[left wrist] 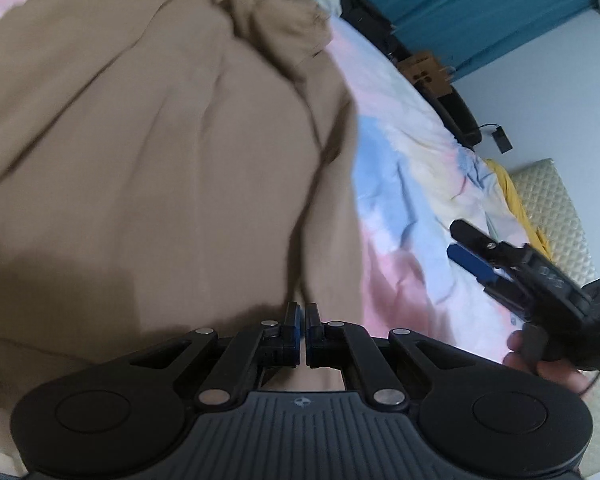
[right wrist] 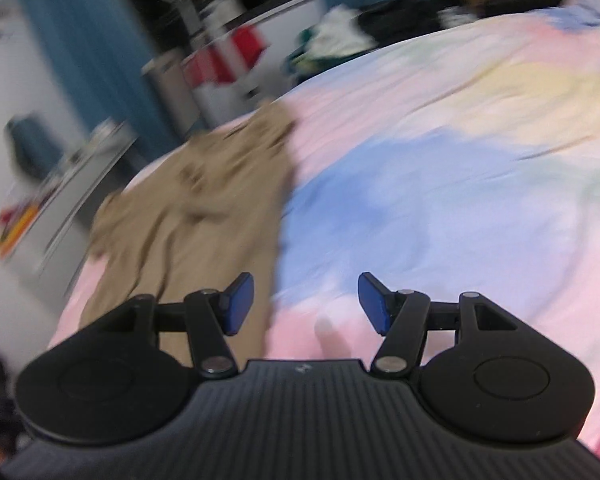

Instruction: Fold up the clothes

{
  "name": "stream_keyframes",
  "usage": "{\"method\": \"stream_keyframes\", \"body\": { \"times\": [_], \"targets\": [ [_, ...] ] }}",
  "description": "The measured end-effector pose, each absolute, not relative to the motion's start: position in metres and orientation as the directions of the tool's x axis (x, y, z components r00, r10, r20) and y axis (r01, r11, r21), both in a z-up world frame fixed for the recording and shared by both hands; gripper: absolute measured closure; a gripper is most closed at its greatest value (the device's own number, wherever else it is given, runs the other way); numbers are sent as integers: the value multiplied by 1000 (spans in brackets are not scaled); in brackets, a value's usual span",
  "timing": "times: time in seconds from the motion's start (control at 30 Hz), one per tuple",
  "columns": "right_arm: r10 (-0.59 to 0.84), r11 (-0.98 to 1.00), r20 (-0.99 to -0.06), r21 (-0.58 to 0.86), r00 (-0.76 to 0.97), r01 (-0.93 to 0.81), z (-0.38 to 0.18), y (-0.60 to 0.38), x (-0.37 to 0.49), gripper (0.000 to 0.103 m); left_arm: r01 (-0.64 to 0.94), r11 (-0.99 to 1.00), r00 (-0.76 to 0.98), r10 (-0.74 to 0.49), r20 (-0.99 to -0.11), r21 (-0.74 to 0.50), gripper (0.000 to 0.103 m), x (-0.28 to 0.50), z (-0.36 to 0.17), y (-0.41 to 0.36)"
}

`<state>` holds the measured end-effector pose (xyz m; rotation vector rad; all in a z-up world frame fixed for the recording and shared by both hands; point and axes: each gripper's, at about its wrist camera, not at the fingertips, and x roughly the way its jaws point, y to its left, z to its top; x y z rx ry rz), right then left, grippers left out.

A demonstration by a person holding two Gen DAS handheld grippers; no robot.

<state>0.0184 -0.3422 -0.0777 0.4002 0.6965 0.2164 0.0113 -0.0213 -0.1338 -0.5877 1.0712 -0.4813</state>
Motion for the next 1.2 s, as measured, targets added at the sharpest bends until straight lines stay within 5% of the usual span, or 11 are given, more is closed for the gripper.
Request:
{"method": "stream_keyframes", "body": {
  "times": [0.13,0.27,0.57,0.8,0.93,1.2],
  "targets": [
    [390,896,-581,418,714,-149,-75,-314,12,43,63,712,432,-651,-624,-700,84,18,-134,-11],
    [461,880,-589,399,664,-258,-72,-286,5,66,48,694,486,-644,-590,-718,57,36,-114,-7],
    [599,760,-666,298,444,-577,-86,-231,1,69,-76,699,571,-554,-605,-711,42,173,-98,-23],
    [602,712,-714,277,357,-646,-107,-229,4,69,-175,752,583,-442,-682,-636,51,256,-133,-56],
    [579,700,-747,249,327,-670,-114,-227,2,69,-119,817,586,-401,-704,-565,97,273,-134,-66],
    [558,671,-780,223,284,-707,-122,-221,1,70,29,928,661,-297,-690,-371,99,287,-70,-77]
  ]
}}
